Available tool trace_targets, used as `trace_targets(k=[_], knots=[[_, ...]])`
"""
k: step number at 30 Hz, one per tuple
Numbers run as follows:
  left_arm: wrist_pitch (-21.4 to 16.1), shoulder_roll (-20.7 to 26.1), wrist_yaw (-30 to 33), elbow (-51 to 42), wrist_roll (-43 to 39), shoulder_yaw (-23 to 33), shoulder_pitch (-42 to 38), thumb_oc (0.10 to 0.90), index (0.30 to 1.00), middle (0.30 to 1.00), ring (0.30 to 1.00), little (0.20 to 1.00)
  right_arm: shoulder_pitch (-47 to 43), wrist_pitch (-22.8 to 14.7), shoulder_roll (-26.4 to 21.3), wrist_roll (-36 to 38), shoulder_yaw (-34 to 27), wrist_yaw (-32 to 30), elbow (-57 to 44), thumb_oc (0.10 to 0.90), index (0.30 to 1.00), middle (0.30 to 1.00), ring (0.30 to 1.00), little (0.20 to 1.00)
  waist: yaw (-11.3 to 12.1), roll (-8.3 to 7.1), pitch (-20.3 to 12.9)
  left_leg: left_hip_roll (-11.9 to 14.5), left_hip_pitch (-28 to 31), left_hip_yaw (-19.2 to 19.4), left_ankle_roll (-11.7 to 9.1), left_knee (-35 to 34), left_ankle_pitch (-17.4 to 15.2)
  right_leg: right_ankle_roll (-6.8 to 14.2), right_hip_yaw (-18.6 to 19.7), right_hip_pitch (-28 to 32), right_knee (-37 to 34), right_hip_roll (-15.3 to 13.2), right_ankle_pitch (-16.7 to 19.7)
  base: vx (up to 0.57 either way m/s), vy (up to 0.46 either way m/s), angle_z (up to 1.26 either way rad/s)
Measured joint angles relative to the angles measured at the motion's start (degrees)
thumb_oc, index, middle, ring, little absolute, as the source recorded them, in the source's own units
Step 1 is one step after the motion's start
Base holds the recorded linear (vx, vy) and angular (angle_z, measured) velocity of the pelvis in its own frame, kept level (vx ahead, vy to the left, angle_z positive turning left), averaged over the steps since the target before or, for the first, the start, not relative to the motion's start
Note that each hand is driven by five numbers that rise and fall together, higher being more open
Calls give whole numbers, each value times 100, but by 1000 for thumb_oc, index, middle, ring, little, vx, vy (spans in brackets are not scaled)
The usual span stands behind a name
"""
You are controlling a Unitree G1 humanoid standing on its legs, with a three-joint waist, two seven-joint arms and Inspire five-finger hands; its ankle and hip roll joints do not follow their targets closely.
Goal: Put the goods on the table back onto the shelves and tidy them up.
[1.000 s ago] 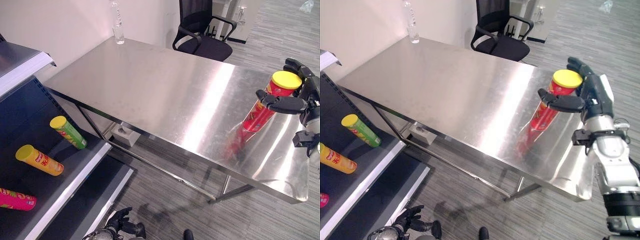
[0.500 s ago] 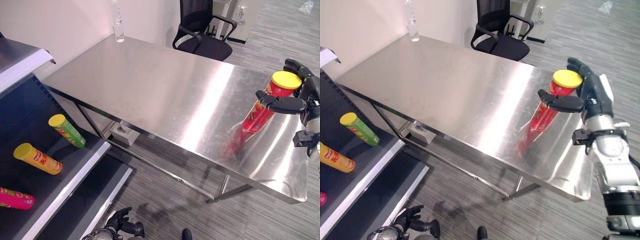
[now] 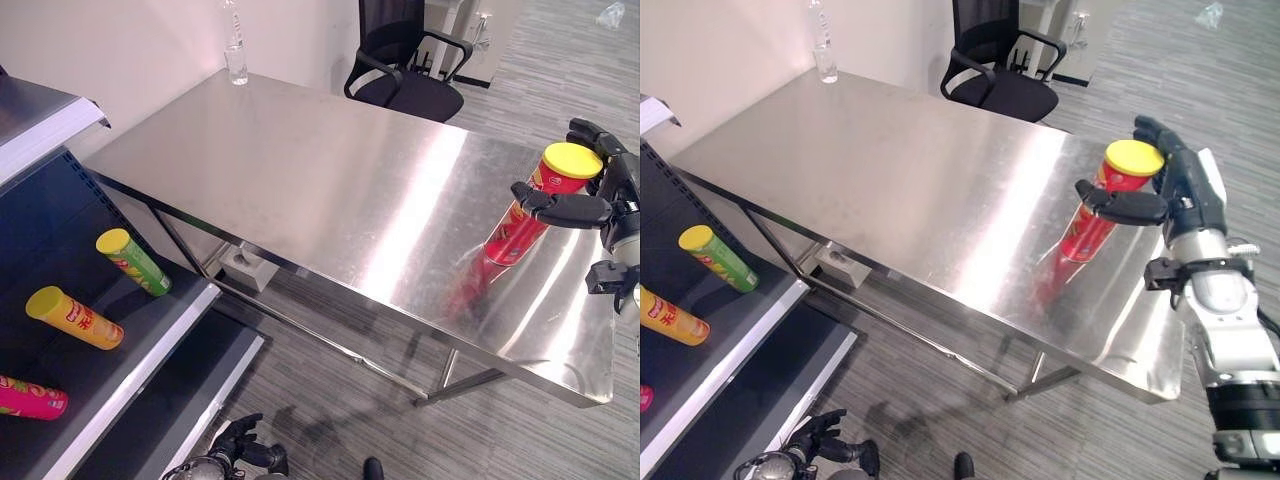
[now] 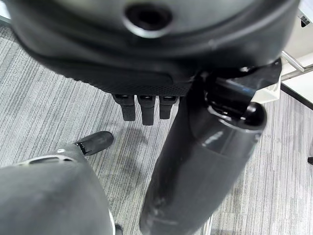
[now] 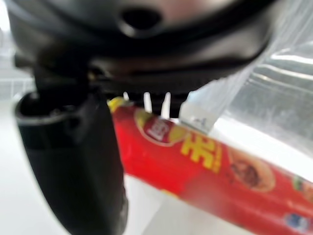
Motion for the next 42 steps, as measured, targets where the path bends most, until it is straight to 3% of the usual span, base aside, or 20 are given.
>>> trace_targets(k=[26, 31, 32, 33, 34, 35, 36, 37, 40, 41, 42], knots=[[1, 71, 4, 0, -2, 5, 1, 800, 900, 900, 900, 900, -41, 72, 0, -133, 115, 43, 132, 400, 300, 300, 300, 300, 24, -7, 5, 3, 33, -1, 0, 0, 0, 0, -17, 38, 0, 1, 0, -3, -1, 0], [3, 72, 29, -27, -14, 103, -5, 800, 900, 900, 900, 900, -42, 51, 5, -127, 85, -187, -604, 400, 300, 300, 300, 300, 36, -32, 22, 16, -16, -85, -15, 2, 19, 0, -61, 39, 2, 36, -1, -138, -50, 8], [2, 65, 31, -33, -22, 170, -14, 800, 900, 900, 900, 900, -40, 22, 8, -157, 22, -215, -843, 400, 300, 300, 300, 300, 51, -37, 71, 12, -115, -216, -19, 4, 57, 18, -36, -11, 95, 103, -30, -282, -116, 43], [-4, 55, 35, -39, -35, 182, -154, 800, 900, 900, 900, 900, 33, -14, 9, -247, -252, -270, -1165, 400, 300, 300, 300, 300, 40, 21, 187, 9, -274, -410, -13, 18, 140, 42, 225, -281, 640, 220, -271, -322, -184, 80], [-8, 62, 25, -51, -67, 227, -266, 800, 900, 900, 900, 900, 52, -57, 17, -285, -464, -285, -1337, 400, 300, 300, 300, 300, 43, -13, 230, 9, -354, -647, 15, 27, 220, 28, 696, -561, 1275, 303, -683, -320, -308, 101], [-11, 97, 32, -45, -105, 309, -275, 800, 900, 900, 900, 900, 19, -85, 88, -319, -492, -284, -1345, 400, 300, 300, 300, 300, 146, -84, 271, 22, -378, -814, 5, 128, 243, -70, 933, -477, 1424, 376, -870, -326, -372, 88], [-24, 134, 22, 2, -179, 412, -252, 800, 900, 900, 900, 900, -20, -86, 201, -339, -493, -285, -1380, 400, 300, 300, 300, 300, 283, -127, 291, 51, -439, -881, 5, 299, 243, -157, 760, -441, 1499, 413, -913, -288, -495, 94], [-47, 200, 42, 23, -238, 617, -185, 800, 900, 900, 900, 900, -18, -129, 405, -362, -496, -278, -1462, 400, 300, 300, 300, 300, 469, -160, 308, 172, -475, -980, -62, 485, 286, -384, 417, -196, 1408, 559, -907, -236, -421, 96], [-38, 497, 44, 62, -235, 699, 29, 800, 900, 900, 900, 900, -11, -234, 424, -359, -501, -270, -1480, 400, 300, 300, 300, 300, 800, -155, 319, 545, -547, -1330, -360, 488, 479, -648, 83, 3, 1319, 1016, -906, -194, -264, 73], [-38, 497, 44, 62, -235, 699, 29, 800, 900, 900, 900, 900, -11, -234, 424, -359, -501, -270, -1480, 400, 300, 300, 300, 300, 800, -155, 319, 545, -547, -1330, -360, 488, 479, -648, 83, 3, 1319, 1016, -906, -103, -74, 58], [35, 635, 42, 198, -226, 746, 144, 800, 900, 900, 900, 900, -14, -304, 483, -358, -504, -257, -1526, 400, 300, 300, 300, 300, 849, -239, 339, 720, -528, -1079, -296, 488, 376, -963, -144, 111, 1226, 1019, -796, -271, -26, 50]])
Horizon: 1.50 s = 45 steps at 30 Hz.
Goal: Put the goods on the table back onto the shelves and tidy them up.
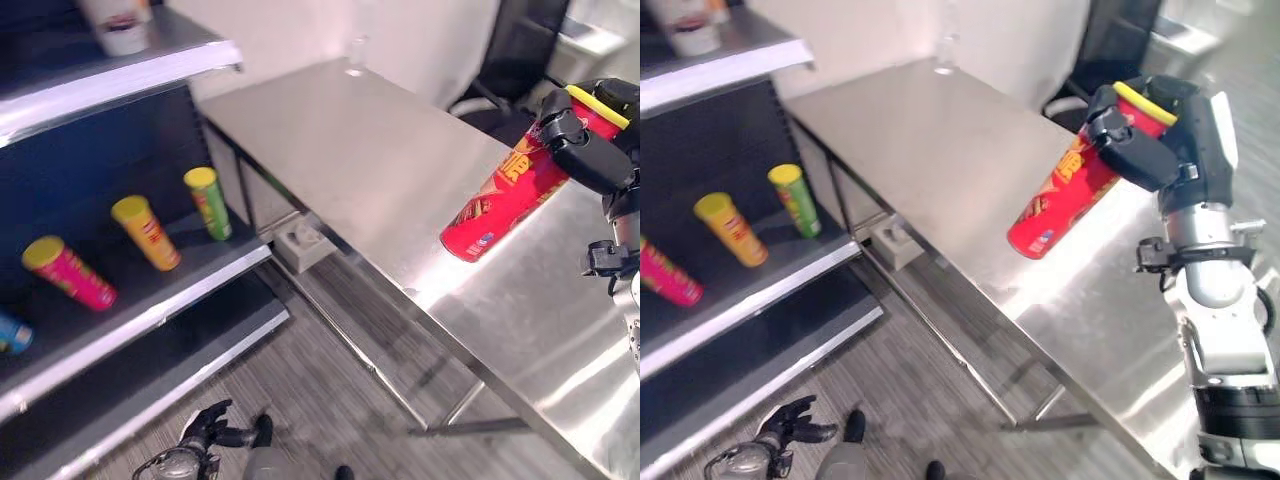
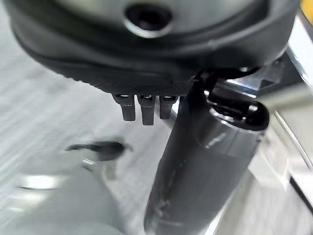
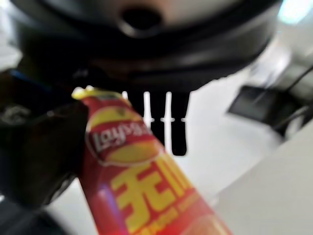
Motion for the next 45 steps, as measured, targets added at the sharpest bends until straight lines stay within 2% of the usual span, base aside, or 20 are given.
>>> trace_targets(k=[1, 5, 10, 12, 14, 15, 16, 18, 20, 22, 26, 29, 30, 31, 32, 34, 37, 39, 42, 45], knots=[[71, 48, -3, 90, 0, 0, 139, 800, 900, 900, 900, 900, 1, -146, 89, 3, -35, -11, -18, 400, 300, 300, 300, 300, -27, -108, 49, 76, 21, 411, 292, 62, -249, -62, -106, 48, -45, -28, 35, -298, 27, 61], [161, 140, 1, 193, 139, 180, 363, 800, 900, 900, 900, 900, 36, -199, 227, 16, -269, -31, -219, 400, 300, 300, 300, 300, -341, -331, 132, 415, -68, 1608, -36, 869, -434, -97, -719, 165, -486, -363, 380, -289, 54, 71], [184, 93, 5, 261, 464, 158, 305, 800, 900, 900, 900, 900, 51, -160, 218, 64, -372, -27, -388, 400, 300, 300, 300, 300, -646, -327, 137, 84, 303, 1753, -578, 2103, -1053, 113, -1162, 142, -542, -996, 523, -216, 90, 60], [174, 54, 4, 251, 461, 137, 246, 800, 900, 900, 900, 900, 100, -168, 122, 76, -436, -9, -658, 400, 300, 300, 300, 300, -870, -144, 69, -130, 588, 1739, -449, 2149, -1217, 370, -1305, 82, -431, -1231, 543, -173, 201, 87], [167, 31, 5, 242, 461, 87, -25, 800, 900, 900, 900, 900, 92, -166, 123, 88, -447, 23, -672, 400, 300, 300, 300, 300, -913, -97, 98, -364, 622, 1738, -100, 1866, -1297, 472, -1318, -182, 177, -1509, 479, -167, 252, 82], [143, -27, 5, 50, 461, -70, -247, 800, 900, 900, 900, 900, 67, -189, 94, 136, -460, 58, -709, 400, 300, 300, 300, 300, -1011, 60, 64, -476, 588, 1713, 246, 1570, -1384, 773, -1328, -622, 609, -1466, 46, -99, 180, 112], [61, 14, -5, -59, 459, -75, -338, 800, 900, 900, 900, 900, 31, -189, 91, 146, -462, 82, -768, 400, 300, 300, 300, 300, -1061, 7, 52, -565, 488, 1691, 291, 1412, -1446, 823, -1278, -681, 258, -1437, 76, -176, 355, 119], [34, -57, 17, -178, 458, -164, -725, 800, 900, 900, 900, 900, 82, -200, 167, 149, -460, 175, -779, 400, 300, 300, 300, 300, -970, -144, 42, -772, 370, 1738, 258, 1310, -1690, 815, -1233, -735, -155, -1680, 903, -172, 429, 91], [-18, -182, -41, -353, 461, -358, -743, 800, 900, 900, 900, 900, 261, -145, 184, 156, -497, 207, -792, 400, 300, 300, 300, 300, -1079, -46, -1, -248, 251, 2060, 402, 2025, -1983, 906, -1546, -659, -143, -1827, 886, -98, 419, 72], [-35, -238, -112, -420, 482, -535, -718, 800, 900, 900, 900, 900, 409, -133, 218, 152, -635, 208, -888, 400, 300, 300, 300, 300, -1225, 25, -55, -7, 439, 2410, -34, 1690, -1944, 1174, -1649, -635, -242, -2039, 1066, -94, 366, 57], [-27, 8, -154, -315, 688, -509, -702, 800, 900, 900, 900, 900, 671, -119, 908, 102, -787, 124, -918, 400, 300, 300, 300, 300, -1375, -336, -157, -989, 553, 2653, 475, 987, -1592, 1120, -1615, -771, -667, -2783, 2025, -137, 385, 18], [-26, 329, -150, -298, 749, -361, -706, 800, 900, 900, 900, 900, 716, -115, 1098, 49, -790, 94, -928, 400, 300, 300, 300, 300, -1395, -366, -179, -1236, 594, 2640, 735, 507, -1399, 1214, -1467, -954, -570, -2881, 2546, -201, 238, 8], [-29, 439, -129, -302, 748, -333, -714, 800, 900, 900, 900, 900, 739, -100, 1183, 50, -780, 76, -928, 400, 300, 300, 300, 300, -1435, -344, -175, -1258, 611, 2626, 806, 387, -1329, 1266, -1099, -1205, -249, -2867, 2632, -280, 195, 11], [-29, 567, -100, -243, 746, -239, -741, 800, 900, 900, 900, 900, 809, -100, 1235, 52, -690, 80, -928, 400, 300, 300, 300, 300, -1385, -283, -151, -1153, 663, 2623, 867, 238, -1249, 1758, -266, -1494, 29, -2659, 2190, -224, 139, -2], [-25, 576, -94, -239, 742, -239, -742, 800, 900, 900, 900, 900, 814, -97, 1236, 52, -677, 82, -927, 400, 300, 300, 300, 300, -1386, -281, -150, -1145, 667, 2626, 876, 224, -1240, 1775, -224, -1495, 22, -2638, 2149, -222, 137, -9], [-30, 797, -11, -184, 729, -230, -739, 800, 900, 900, 900, 900, 831, -84, 1246, 92, -418, 115, -884, 400, 300, 300, 300, 300, -1316, -287, -151, -963, 818, 2607, 871, -28, -1093, 1915, 362, -1489, 61, -1837, 1605, -168, 58, 11], [-33, 789, 1, -179, 720, -102, -620, 800, 900, 900, 900, 900, 762, -127, 1248, 114, -19, 248, -845, 400, 300, 300, 300, 300, -1194, -416, -178, -830, 1073, 2447, 691, -266, -947, 1733, 328, -1325, 246, -973, 1293, -183, 34, 18], [-32, 725, -7, -221, 719, -67, -581, 800, 900, 900, 900, 900, 733, -151, 1331, 98, 237, 264, -850, 400, 300, 300, 300, 300, -1133, -428, -181, -685, 1053, 2289, 541, -368, -848, 1776, 382, -1317, 257, -860, 1249, -18, 7, 27], [-8, 499, -13, -304, 692, -63, -419, 800, 900, 900, 900, 900, 724, -121, 1326, -244, 556, 434, -857, 400, 300, 300, 300, 300, -726, -615, -223, -681, 1049, 2107, 339, -461, -672, 1271, 253, -547, -1114, -827, 1295, -56, -33, 32], [6, 305, -25, -432, 675, -69, -211, 800, 900, 900, 900, 900, 710, -35, 1347, -511, 803, 520, -856, 400, 300, 300, 300, 300, -589, -508, -160, -525, 857, 1874, 182, -441, -565, 1098, 73, -475, -1236, -736, 1330, -259, 147, 39]])
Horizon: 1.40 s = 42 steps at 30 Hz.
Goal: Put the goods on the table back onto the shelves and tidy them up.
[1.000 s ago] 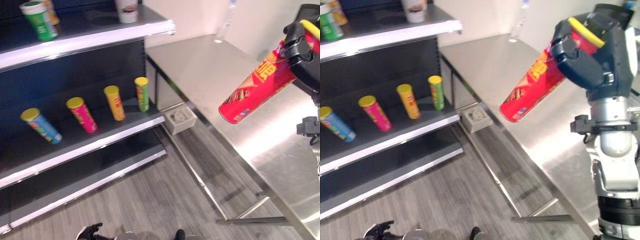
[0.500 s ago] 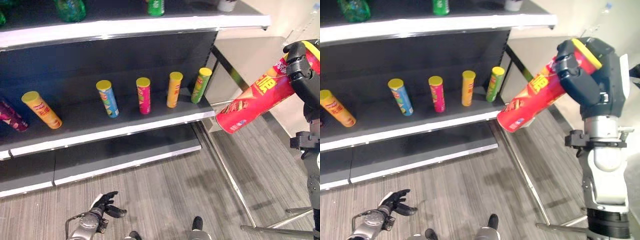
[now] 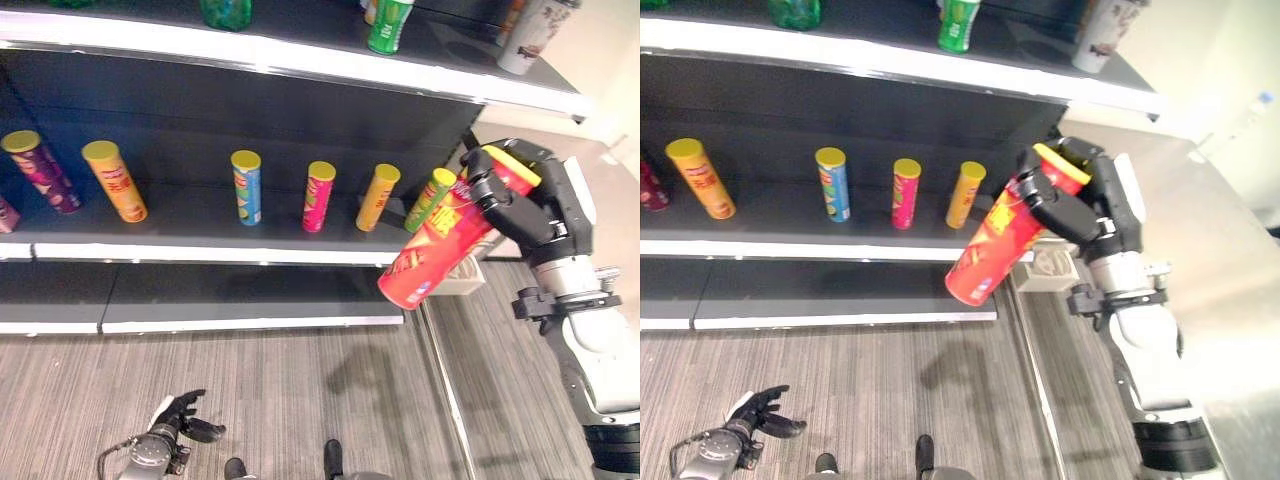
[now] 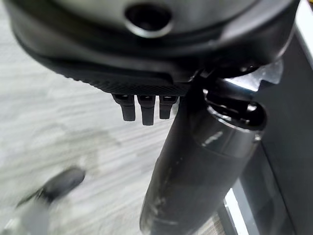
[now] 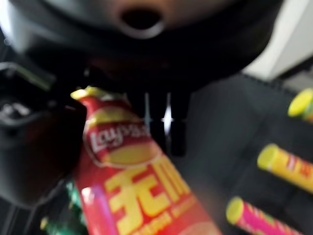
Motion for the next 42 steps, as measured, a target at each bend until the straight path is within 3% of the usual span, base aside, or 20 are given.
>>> trace_targets(k=[3, 4, 6, 8, 12, 13, 16, 20, 22, 23, 26, 29, 30, 31, 32, 33, 34, 35, 39, 42], knots=[[20, -161, 0, -296, -13, -150, -140, 800, 900, 900, 900, 900, 41, 14, 154, -78, -44, -56, -6, 400, 300, 300, 300, 300, -160, 32, 101, 100, -696, -371, -2, 556, -48, -89, -494, -191, -2, -138, -17, -94, 276, 94], [22, -322, -9, -325, -14, -245, -241, 800, 900, 900, 900, 900, 12, 112, 150, -305, 129, 14, -4, 400, 300, 300, 300, 300, -211, 121, 195, 189, -899, -310, -17, 784, -178, -451, -634, -301, -1, -273, -21, -6, 286, 73], [22, -404, -5, -309, -13, -243, -211, 800, 900, 900, 900, 900, 46, 169, 112, -475, 317, 194, -5, 400, 300, 300, 300, 300, -250, 257, 247, 425, -752, -213, -45, 702, -188, -458, -639, -361, -4, -415, -30, 5, 311, 41], [30, -408, 18, -167, -12, -241, -266, 800, 900, 900, 900, 900, 57, 185, 239, -589, 454, 248, -7, 400, 300, 300, 300, 300, -406, 283, 293, 869, -657, -383, -457, 910, -267, -317, -692, -532, 0, -669, 80, 29, 292, 23], [21, -605, 46, -152, -10, -428, -414, 800, 900, 900, 900, 900, 169, 184, 122, -736, 360, 241, -44, 400, 300, 300, 300, 300, -691, 627, 365, 1227, -482, -641, -512, 870, 104, 225, -715, -620, 21, -1139, 246, 158, 435, 28], [22, -662, 23, -203, -8, -583, -475, 800, 900, 900, 900, 900, 140, 209, 222, -760, 365, 178, 19, 400, 300, 300, 300, 300, -789, 752, 366, 937, -419, -770, -864, 774, -577, 485, -714, -689, 25, -1397, 367, 178, 319, 26], [24, -273, 37, -327, -8, -683, -718, 800, 900, 900, 900, 900, 227, 302, 666, -781, 826, 216, 52, 400, 300, 300, 300, 300, -622, 254, 352, 345, -661, -812, -652, 1100, -852, 271, -517, -833, 31, -2013, 527, 278, 409, 18], [-13, 51, 141, -461, -13, -707, -841, 800, 900, 900, 900, 900, 53, 312, 915, -911, 1335, 362, -11, 400, 300, 300, 300, 300, -288, 244, 304, 31, -775, -754, -410, 1668, -1367, 110, -433, -734, 118, -2263, 782, 310, 634, -11], [-20, 133, 155, -438, -27, -617, -671, 800, 900, 900, 900, 900, -622, 350, 1054, -1137, 1493, 335, -1, 400, 300, 300, 300, 300, -263, 309, 267, -199, -684, -423, -220, 1570, -1413, -262, -469, -1514, 757, -2439, 1227, 112, 248, -82], [-22, 151, 151, -445, -58, -625, -671, 800, 900, 900, 900, 900, -645, 351, 1032, -1149, 1476, 308, 0, 400, 300, 300, 300, 300, -309, 312, 259, -291, -603, -321, -188, 1565, -1429, -405, -439, -1523, 760, -2431, 1418, -6, 1, -43], [-29, 249, 176, -434, -123, -612, -581, 800, 900, 900, 900, 900, -587, 339, 877, -1160, 1478, 228, 2, 400, 300, 300, 300, 300, -368, 343, -4, -191, -485, -326, -172, 1358, -1396, -97, -358, -1668, 707, -2267, 1226, 0, 0, -10], [-50, 243, 210, -403, -139, -465, -544, 800, 900, 900, 900, 900, -571, 341, 923, -1171, 1503, 227, 48, 400, 300, 300, 300, 300, -315, 78, -110, -196, -811, -253, -316, 2099, -1343, -317, -386, -1482, 370, -2140, 1422, 324, 481, -14], [-118, -78, 235, -180, -222, -383, -632, 800, 900, 900, 900, 900, -537, 342, 743, -1099, 1425, 229, -86, 400, 300, 300, 300, 300, -309, 409, 27, -34, -1346, -175, 101, 2575, -1727, -37, 129, -1719, 1204, -1906, 1182, 320, 157, -28], [-82, -519, 292, 273, -230, -121, -984, 800, 900, 900, 900, 900, -383, 302, 652, -1034, 1199, 180, -202, 400, 300, 300, 300, 300, -386, 951, 439, 299, -1070, -565, 35, 2191, -1688, 603, 971, -2265, 2754, -1039, 467, 177, 24, 45], [-8, -540, 332, 546, -235, -143, -994, 800, 900, 900, 900, 900, -57, 282, 660, -882, 1189, 143, -233, 400, 300, 300, 300, 300, -630, 1193, 267, 547, -1234, -977, 13, 1892, -1507, 771, 883, -2311, 2721, -557, -140, 162, 16, 128], [26, -454, 290, 458, -230, -312, -969, 800, 900, 900, 900, 900, 229, 277, 463, -770, 1203, 128, -301, 400, 300, 300, 300, 300, -841, 1025, 131, 434, -1134, -1235, 75, 1324, -1097, 819, 545, -2312, 2398, -366, -494, 74, -3, 169], [8, -335, 239, 67, -232, -421, -785, 800, 900, 900, 900, 900, 271, 291, 187, -781, 1231, 213, -280, 400, 300, 300, 300, 300, -747, 607, 13, 205, -754, -1182, -98, 578, -708, 297, 229, -2257, 1789, -242, -248, 119, -14, 112], [-21, -401, 250, 22, -232, -446, -721, 800, 900, 900, 900, 900, 163, 278, 109, -778, 1223, 235, -178, 400, 300, 300, 300, 300, -602, 445, -13, 56, -527, -1121, -178, 304, -674, -385, -73, -2079, 1370, -271, -189, 93, -3, 2], [16, -706, 133, -274, -272, -446, -486, 800, 900, 900, 900, 900, -324, 298, 45, -758, 1020, 103, 111, 400, 300, 300, 300, 300, -418, 779, 131, 206, -591, -923, -280, 404, -420, -392, -212, -1759, 796, -86, 84, 63, 8, 5], [17, -893, 123, -443, -459, -561, -416, 800, 900, 900, 900, 900, -325, 287, -139, -753, 942, 111, 189, 400, 300, 300, 300, 300, -428, 817, 189, -30, -895, -956, -352, 1027, -443, -429, -300, -1264, 408, -395, 92, 180, 106, 32]])
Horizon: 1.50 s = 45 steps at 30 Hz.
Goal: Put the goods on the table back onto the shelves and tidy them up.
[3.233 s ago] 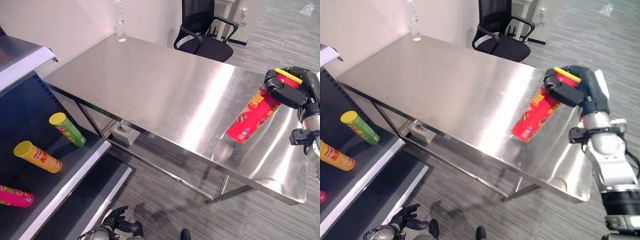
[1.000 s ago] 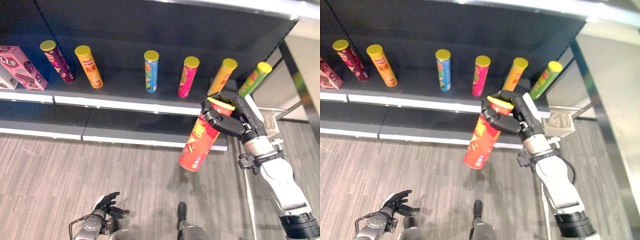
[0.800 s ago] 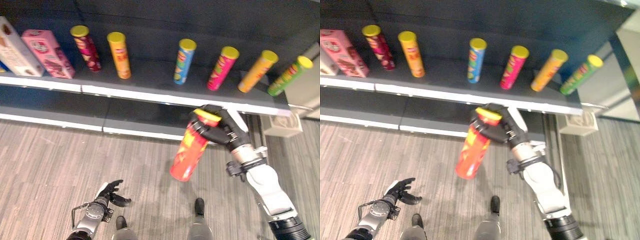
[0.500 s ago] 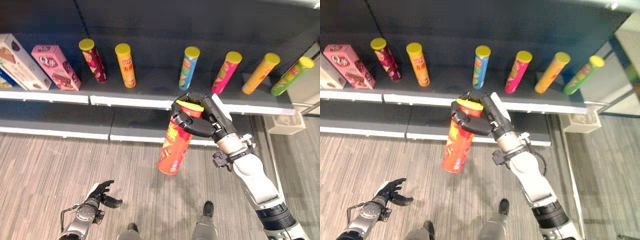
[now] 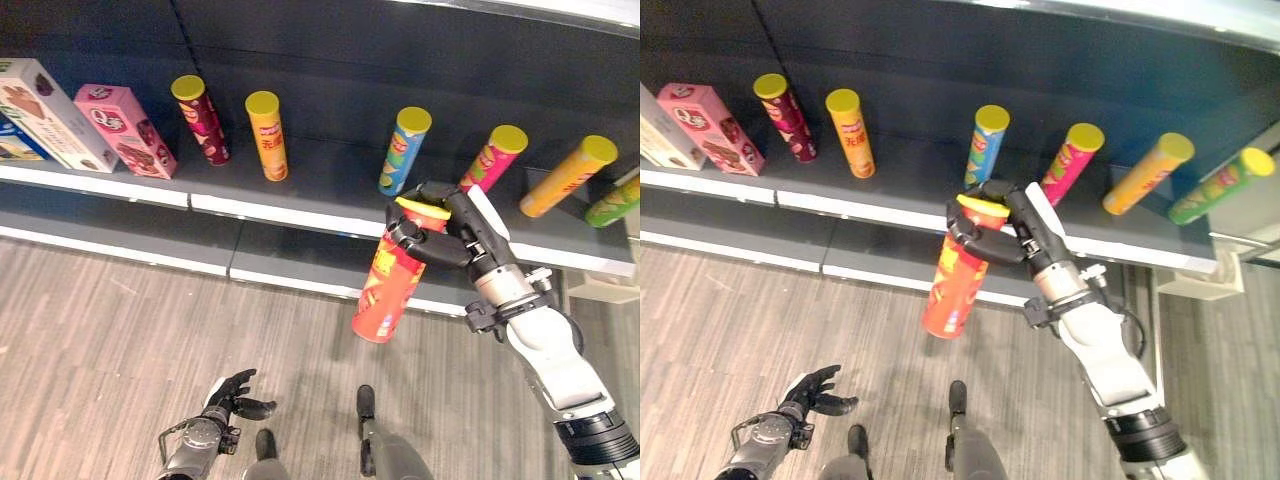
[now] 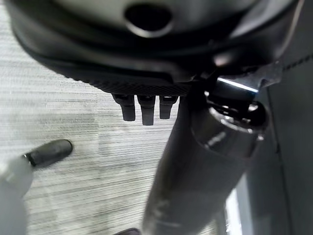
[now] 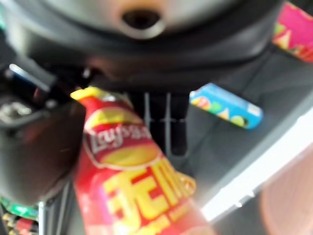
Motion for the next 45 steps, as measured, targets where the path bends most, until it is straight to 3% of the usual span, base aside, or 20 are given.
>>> trace_targets(k=[3, 5, 6, 7, 9, 12, 13, 14, 17, 21, 22, 23, 25, 26, 28, 30, 31, 33, 34, 45], knots=[[-5, 38, -15, -97, 3, -104, 12, 800, 900, 900, 900, 900, 46, -16, 37, 14, -200, 1, -11, 400, 300, 300, 300, 300, -67, 249, 4, 135, 186, 150, 118, -654, 94, 42, 16, 40, -205, 169, 3, 163, 175, -4], [-34, 134, -20, -84, 6, -120, -183, 800, 900, 900, 900, 900, 131, -20, 75, 16, -321, 0, -21, 400, 300, 300, 300, 300, -72, -1, 139, 72, 12, 118, 65, -475, 63, -51, 84, 28, -392, -79, 144, 267, 220, 10], [-63, 195, -36, -16, 9, -123, -343, 800, 900, 900, 900, 900, 235, -20, 199, 15, -430, 0, -4, 400, 300, 300, 300, 300, -148, -171, 175, 347, -195, 152, -40, -494, 2, -57, 93, -54, -401, -217, 76, 532, 340, 33], [-66, 203, -28, 169, 9, -182, -558, 800, 900, 900, 900, 900, 297, -16, 420, 14, -498, -13, 83, 400, 300, 300, 300, 300, -202, -224, 152, 1079, -321, 254, -315, -786, 163, 58, 213, -196, -402, -251, -27, 575, 369, 24], [-58, 198, -52, 93, 11, -294, -617, 800, 900, 900, 900, 900, 257, -16, 494, 13, -479, -17, 80, 400, 300, 300, 300, 300, -241, -232, 150, 1275, -363, 345, -377, -1096, 218, 282, 391, -319, -402, -472, -11, 537, 336, -20], [-57, 145, -119, -24, 14, -310, -431, 800, 900, 900, 900, 900, 127, 12, 439, -35, -368, -13, 63, 400, 300, 300, 300, 300, -200, -29, 71, 797, -49, 494, -146, -1054, 410, 765, 736, -335, -401, -664, 160, 301, 273, -62], [-46, 289, -99, -111, 17, -336, -398, 800, 900, 900, 900, 900, 329, -20, 629, -132, -422, -99, -45, 400, 300, 300, 300, 300, -260, -136, -10, 422, 70, 778, -356, -1061, 426, 841, 777, -333, -373, -969, 203, 444, 571, -43], [-50, 433, -87, -167, 16, -385, -475, 800, 900, 900, 900, 900, 425, 13, 667, -209, -385, -105, -146, 400, 300, 300, 300, 300, -247, -237, -12, 203, 125, 843, -241, -1062, 380, 790, 715, -421, -217, -1137, 321, 389, 587, -29], [-5, 657, -91, -234, 17, -407, -534, 800, 900, 900, 900, 900, 163, 41, 746, -514, -2, -83, -310, 400, 300, 300, 300, 300, -375, -73, 7, -226, 485, 1104, 128, -1061, 204, 756, 882, -1495, 1676, -1384, 342, 259, 302, -52], [-26, 805, 20, -236, 14, -344, -581, 800, 900, 900, 900, 900, 155, -12, 738, -616, 41, -75, -408, 400, 300, 300, 300, 300, -492, 300, -124, -215, 738, 1017, 394, -1063, 26, 651, 570, -1593, 1445, -727, 161, 136, 103, 0], [-55, 943, 24, -222, 14, -238, -587, 800, 900, 900, 900, 900, 139, -14, 690, -617, 41, -79, -407, 400, 300, 300, 300, 300, -535, 261, -198, -261, 776, 1037, 351, -1062, 10, 156, 321, -1441, 896, -297, 463, 105, -38, 7], [-60, 888, 32, -221, 12, -105, -551, 800, 900, 900, 900, 900, 55, -6, 630, -630, 63, -60, -382, 400, 300, 300, 300, 300, -384, 291, -238, -254, 836, 1122, 257, -1055, -2, 63, 231, -1323, 674, -209, 445, 146, -41, -21], [-77, 812, 31, -135, 13, 64, -397, 800, 900, 900, 900, 900, -288, -10, 673, -591, 232, -132, -123, 400, 300, 300, 300, 300, -337, 250, -241, -130, 496, 1150, -16, -461, -272, 52, 59, -1232, 477, -200, 458, 141, -67, -37], [-63, 713, 38, -61, 14, 69, -388, 800, 900, 900, 900, 900, -342, -8, 605, -587, 227, -139, -47, 400, 300, 300, 300, 300, -343, 318, -283, -111, 481, 1082, -17, -726, -343, 31, 2, -1209, 409, -163, 443, 138, -47, 4], [-59, 472, 17, -3, 17, 30, -495, 800, 900, 900, 900, 900, -228, 21, 321, -534, 66, -207, 97, 400, 300, 300, 300, 300, -322, 336, -280, -46, 472, 1119, -40, -1058, -3, 29, -8, -1006, 124, -40, 443, 102, -22, 27], [-52, 427, -19, 47, 20, -63, -426, 800, 900, 900, 900, 900, -92, 56, 371, -533, 75, -187, 106, 400, 300, 300, 300, 300, -323, 135, -266, -52, 357, 1007, -141, -596, -47, 30, 10, -698, -158, -161, 484, 80, -68, 36], [-67, 394, -4, 43, 19, -69, -339, 800, 900, 900, 900, 900, -28, 45, 490, -491, 93, -193, 102, 400, 300, 300, 300, 300, -320, -126, -256, -142, 92, 892, -145, -208, -250, 88, 12, -448, -401, -387, 536, 57, -75, 29], [-70, 227, 0, -71, 19, -150, -225, 800, 900, 900, 900, 900, -96, -76, 296, -431, 72, -195, 43, 400, 300, 300, 300, 300, -301, 207, -296, -49, 120, 842, 64, -1030, 274, 133, -27, -415, -403, -179, 502, 11, -73, 8], [-50, 229, -16, -156, 22, -180, -177, 800, 900, 900, 900, 900, -90, -140, 308, -415, -14, -254, 15, 400, 300, 300, 300, 300, -253, 265, -260, -66, 112, 888, 119, -1063, 157, 309, -59, -406, -405, -193, 344, -29, -75, 19], [-55, 252, 16, -186, 22, -177, -232, 800, 900, 900, 900, 900, -71, -121, 248, -612, -76, -273, -5, 400, 300, 300, 300, 300, -126, 340, -144, -18, -18, 609, 92, -1040, 189, 331, 27, -538, -407, -170, 337, 68, 60, 0]])
